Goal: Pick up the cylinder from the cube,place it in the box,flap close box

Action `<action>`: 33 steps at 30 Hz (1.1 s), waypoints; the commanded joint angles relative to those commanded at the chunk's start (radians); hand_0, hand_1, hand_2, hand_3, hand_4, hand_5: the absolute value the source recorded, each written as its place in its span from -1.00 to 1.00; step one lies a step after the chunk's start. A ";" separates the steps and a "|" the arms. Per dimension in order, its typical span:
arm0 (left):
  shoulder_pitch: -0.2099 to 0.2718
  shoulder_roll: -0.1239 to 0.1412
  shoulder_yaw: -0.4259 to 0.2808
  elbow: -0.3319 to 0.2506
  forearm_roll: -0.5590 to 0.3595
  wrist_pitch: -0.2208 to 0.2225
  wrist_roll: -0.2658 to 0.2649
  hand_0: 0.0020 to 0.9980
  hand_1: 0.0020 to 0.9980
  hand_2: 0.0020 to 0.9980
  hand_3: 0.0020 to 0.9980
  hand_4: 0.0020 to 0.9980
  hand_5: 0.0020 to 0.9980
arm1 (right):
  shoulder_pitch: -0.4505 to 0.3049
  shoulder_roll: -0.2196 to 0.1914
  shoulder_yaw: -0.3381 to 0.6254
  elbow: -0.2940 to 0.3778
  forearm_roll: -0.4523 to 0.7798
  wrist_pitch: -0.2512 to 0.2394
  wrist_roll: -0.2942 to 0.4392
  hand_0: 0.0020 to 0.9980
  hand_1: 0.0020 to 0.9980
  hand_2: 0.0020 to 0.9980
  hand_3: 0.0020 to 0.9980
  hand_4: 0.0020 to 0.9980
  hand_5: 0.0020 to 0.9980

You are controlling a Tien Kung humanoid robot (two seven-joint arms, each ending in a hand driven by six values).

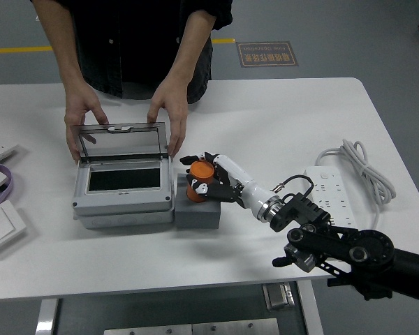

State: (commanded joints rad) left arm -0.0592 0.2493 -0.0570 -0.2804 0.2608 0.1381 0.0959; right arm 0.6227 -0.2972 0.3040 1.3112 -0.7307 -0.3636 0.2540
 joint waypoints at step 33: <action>0.003 0.004 0.032 0.002 -0.025 0.004 -0.003 0.16 0.14 0.10 0.22 0.30 -0.59 | 0.053 0.061 0.164 0.214 -0.271 -0.244 -0.087 -0.65 -0.42 0.02 -0.06 -0.92 -1.00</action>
State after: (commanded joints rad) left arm -0.0566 0.2532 -0.0253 -0.2783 0.2355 0.1418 0.0933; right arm 0.6756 -0.2366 0.4684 1.5257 -1.0013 -0.6075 0.1671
